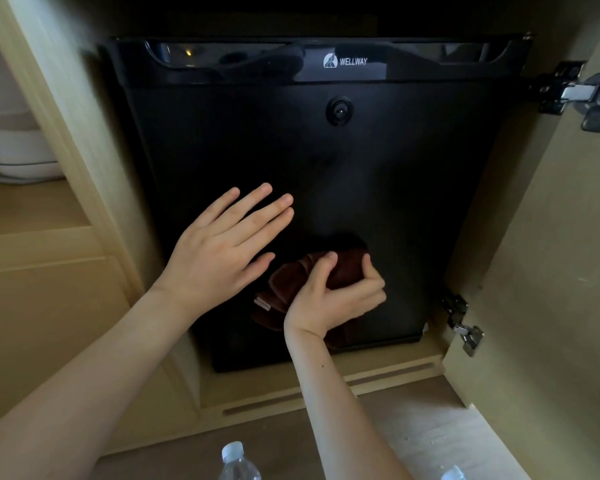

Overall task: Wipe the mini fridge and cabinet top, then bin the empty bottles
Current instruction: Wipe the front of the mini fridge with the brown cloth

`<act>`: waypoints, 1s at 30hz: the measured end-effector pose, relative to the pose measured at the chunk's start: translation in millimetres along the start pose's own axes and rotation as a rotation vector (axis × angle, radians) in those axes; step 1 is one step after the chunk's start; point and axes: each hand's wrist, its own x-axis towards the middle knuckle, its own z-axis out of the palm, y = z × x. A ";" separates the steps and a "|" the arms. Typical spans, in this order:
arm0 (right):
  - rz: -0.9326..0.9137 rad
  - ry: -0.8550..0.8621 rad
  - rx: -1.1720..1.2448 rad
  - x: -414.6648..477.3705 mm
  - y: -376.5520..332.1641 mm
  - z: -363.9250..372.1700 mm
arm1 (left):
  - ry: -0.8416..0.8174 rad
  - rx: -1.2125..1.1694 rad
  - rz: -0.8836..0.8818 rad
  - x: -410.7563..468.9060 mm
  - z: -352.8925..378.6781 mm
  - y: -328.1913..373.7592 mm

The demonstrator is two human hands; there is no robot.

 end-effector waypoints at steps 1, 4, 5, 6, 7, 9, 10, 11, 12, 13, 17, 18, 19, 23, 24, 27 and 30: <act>-0.041 -0.006 -0.007 -1.7 8.3 0.1 | -0.006 0.008 0.002 -3.2 -0.1 -2.0; -0.143 -0.070 -0.024 -22.5 40.5 -12.5 | -0.010 0.017 0.004 -9.1 -1.3 -5.8; -0.124 -0.089 -0.034 -31.7 49.9 -20.4 | -0.011 0.019 0.000 -10.2 -2.2 -6.0; -0.052 -0.098 -0.046 -40.5 56.5 -25.7 | -0.016 0.019 -0.005 -10.9 -3.2 -5.9; 0.033 -0.108 -0.058 -46.3 60.9 -27.6 | -0.024 0.018 -0.008 -11.1 -4.0 -5.2; 0.196 -0.096 -0.084 -55.0 58.9 -23.1 | -0.043 0.012 -0.010 -10.0 -6.1 -4.2; 0.253 -0.076 -0.072 -57.1 51.6 -18.2 | -0.055 0.014 -0.005 -9.5 -7.5 -5.1; 0.280 -0.058 -0.037 -58.4 42.7 -12.8 | -0.065 0.018 0.000 -9.7 -9.0 -6.7; 0.282 -0.044 0.009 -59.6 33.0 -7.7 | -0.072 0.023 0.006 -10.2 -10.3 -8.2; 0.256 -0.040 0.049 -61.2 25.9 -3.5 | -0.077 0.027 0.013 -10.7 -11.4 -9.1; 0.055 -0.084 0.054 -71.9 28.5 -1.3 | -0.076 0.038 0.026 -10.8 -12.5 -10.5; 0.002 -0.105 0.029 -77.0 37.0 -5.4 | -0.075 0.035 0.021 -10.4 -12.8 -10.8; -0.022 -0.128 -0.002 -83.6 46.9 -10.1 | -0.073 0.033 0.013 -10.2 -13.6 -11.0; 0.196 -0.158 -0.080 -106.2 64.2 -17.4 | -0.079 0.030 -0.012 -10.8 -17.8 -9.1; 0.230 -0.150 -0.065 -107.9 62.0 -15.4 | -0.085 0.036 -0.010 -10.6 -19.0 -8.7; 0.219 -0.131 0.060 -110.2 45.4 -11.1 | -0.102 0.078 -0.037 -12.6 -22.9 -11.3; 0.154 -0.154 0.128 -117.9 31.7 -0.7 | -0.112 0.096 -0.081 -14.4 -24.6 -13.4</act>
